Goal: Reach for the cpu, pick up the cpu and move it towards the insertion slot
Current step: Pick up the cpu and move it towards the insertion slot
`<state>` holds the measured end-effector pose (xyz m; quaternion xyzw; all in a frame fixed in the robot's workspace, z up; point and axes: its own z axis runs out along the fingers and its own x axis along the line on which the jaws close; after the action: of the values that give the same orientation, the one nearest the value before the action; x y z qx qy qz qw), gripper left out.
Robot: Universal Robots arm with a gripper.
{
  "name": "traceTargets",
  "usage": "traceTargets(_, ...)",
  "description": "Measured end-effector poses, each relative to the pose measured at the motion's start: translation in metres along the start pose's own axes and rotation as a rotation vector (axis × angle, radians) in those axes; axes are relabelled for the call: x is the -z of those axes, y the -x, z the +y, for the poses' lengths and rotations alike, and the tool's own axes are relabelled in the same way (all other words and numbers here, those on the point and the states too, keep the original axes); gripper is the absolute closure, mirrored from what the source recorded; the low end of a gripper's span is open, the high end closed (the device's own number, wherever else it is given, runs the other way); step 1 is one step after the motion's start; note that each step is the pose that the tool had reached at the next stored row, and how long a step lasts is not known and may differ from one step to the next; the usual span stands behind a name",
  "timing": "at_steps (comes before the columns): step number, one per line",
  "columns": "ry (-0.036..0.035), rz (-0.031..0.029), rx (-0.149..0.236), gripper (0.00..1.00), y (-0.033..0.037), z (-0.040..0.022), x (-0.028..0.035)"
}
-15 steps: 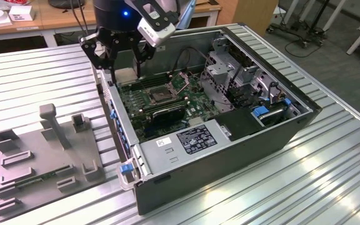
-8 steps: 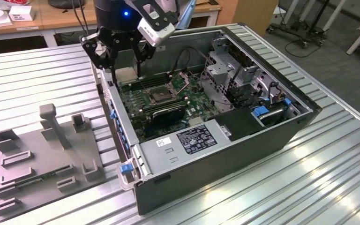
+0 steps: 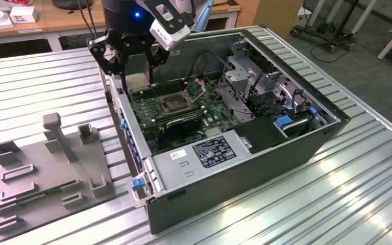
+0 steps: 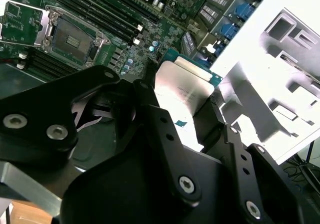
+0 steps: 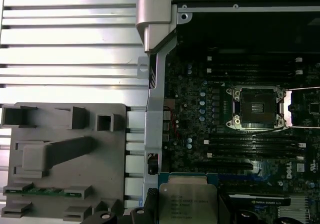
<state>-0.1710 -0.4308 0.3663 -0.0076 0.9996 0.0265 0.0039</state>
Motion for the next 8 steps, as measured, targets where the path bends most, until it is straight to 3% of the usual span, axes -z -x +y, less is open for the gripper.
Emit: traceTargets(8, 0.0000, 0.0000, 0.000, 0.46, 0.0001, 0.0043, -0.0005)
